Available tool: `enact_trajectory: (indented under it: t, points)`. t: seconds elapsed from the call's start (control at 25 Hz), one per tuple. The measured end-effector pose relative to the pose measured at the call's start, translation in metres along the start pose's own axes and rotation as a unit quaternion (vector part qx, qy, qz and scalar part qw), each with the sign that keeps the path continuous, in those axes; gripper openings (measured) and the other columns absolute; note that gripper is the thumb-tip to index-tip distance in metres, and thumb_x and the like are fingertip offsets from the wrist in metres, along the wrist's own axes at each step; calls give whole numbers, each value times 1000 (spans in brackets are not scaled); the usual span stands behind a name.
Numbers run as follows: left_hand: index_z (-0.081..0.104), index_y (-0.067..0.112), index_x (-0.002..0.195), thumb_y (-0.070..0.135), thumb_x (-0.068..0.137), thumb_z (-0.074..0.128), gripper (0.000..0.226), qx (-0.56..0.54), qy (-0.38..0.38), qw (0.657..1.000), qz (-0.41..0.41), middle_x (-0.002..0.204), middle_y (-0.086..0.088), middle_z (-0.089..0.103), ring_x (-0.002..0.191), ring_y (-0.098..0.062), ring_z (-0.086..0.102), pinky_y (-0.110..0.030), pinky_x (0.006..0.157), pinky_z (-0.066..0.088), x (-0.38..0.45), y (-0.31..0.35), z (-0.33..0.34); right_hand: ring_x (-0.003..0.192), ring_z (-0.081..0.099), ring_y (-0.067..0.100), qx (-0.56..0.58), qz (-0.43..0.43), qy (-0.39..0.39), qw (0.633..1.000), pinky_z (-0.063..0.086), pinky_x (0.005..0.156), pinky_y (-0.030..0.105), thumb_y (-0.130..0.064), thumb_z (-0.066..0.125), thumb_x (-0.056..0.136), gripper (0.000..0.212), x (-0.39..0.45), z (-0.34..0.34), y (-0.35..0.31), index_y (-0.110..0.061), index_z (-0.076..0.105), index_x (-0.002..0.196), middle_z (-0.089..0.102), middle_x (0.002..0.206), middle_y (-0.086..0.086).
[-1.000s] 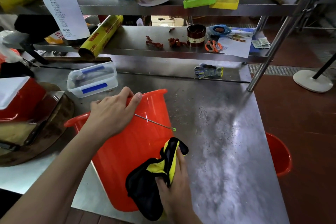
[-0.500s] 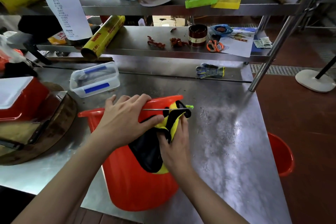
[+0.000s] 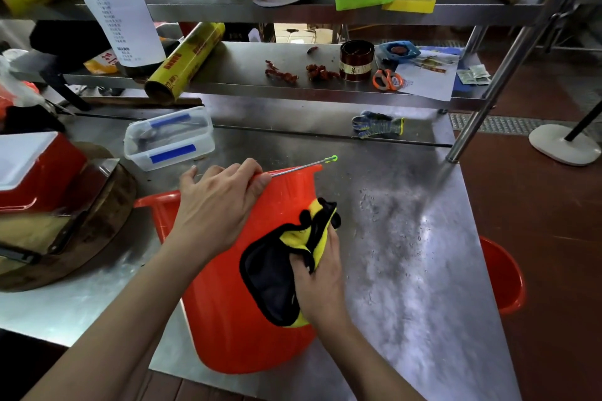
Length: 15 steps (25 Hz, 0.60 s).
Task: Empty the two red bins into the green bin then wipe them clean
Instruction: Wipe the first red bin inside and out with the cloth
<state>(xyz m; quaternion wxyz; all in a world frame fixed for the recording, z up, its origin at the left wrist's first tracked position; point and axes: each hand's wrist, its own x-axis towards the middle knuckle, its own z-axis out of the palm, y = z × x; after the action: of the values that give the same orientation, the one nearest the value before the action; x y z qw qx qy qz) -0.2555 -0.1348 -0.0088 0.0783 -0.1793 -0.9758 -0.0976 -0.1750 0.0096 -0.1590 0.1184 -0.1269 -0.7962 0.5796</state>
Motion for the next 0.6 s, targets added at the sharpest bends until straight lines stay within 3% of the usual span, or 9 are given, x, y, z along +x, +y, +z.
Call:
enact_trajectory:
  t: [0.16, 0.28, 0.48, 0.6]
  points:
    - [50, 33, 110, 63, 101, 9, 51, 2, 4, 1000, 4, 105, 11, 67, 106, -22, 62, -59, 107, 31, -4, 5, 1, 138, 40, -2, 46, 22, -4, 999, 39, 113, 32, -28, 53, 86, 67, -28, -11, 33, -39, 38, 150, 43, 148, -25]
    - [50, 33, 109, 63, 101, 9, 51, 0, 0, 1000, 9, 105, 11, 67, 106, -21, 62, -59, 107, 31, -6, 11, 1, 135, 44, -3, 50, 54, -4, 997, 38, 109, 25, -30, 51, 91, 59, -44, -14, 52, -40, 40, 148, 49, 144, -23]
    - [53, 31, 111, 64, 101, 8, 56, 11, -8, 1000, 13, 109, 10, 67, 110, -22, 61, -60, 107, 32, -13, 16, 0, 115, 59, 19, 21, 218, -29, 975, 47, 92, 31, -31, 48, 103, 27, -54, -18, 78, -24, 55, 129, 62, 116, -5]
    - [55, 31, 112, 65, 100, 7, 60, 21, -15, 1000, 5, 110, 9, 66, 111, -23, 61, -59, 108, 33, -20, 17, -2, 101, 62, 18, 20, 227, -27, 973, 49, 82, 29, -33, 49, 103, 11, -55, -21, 80, -27, 57, 109, 63, 102, -6]
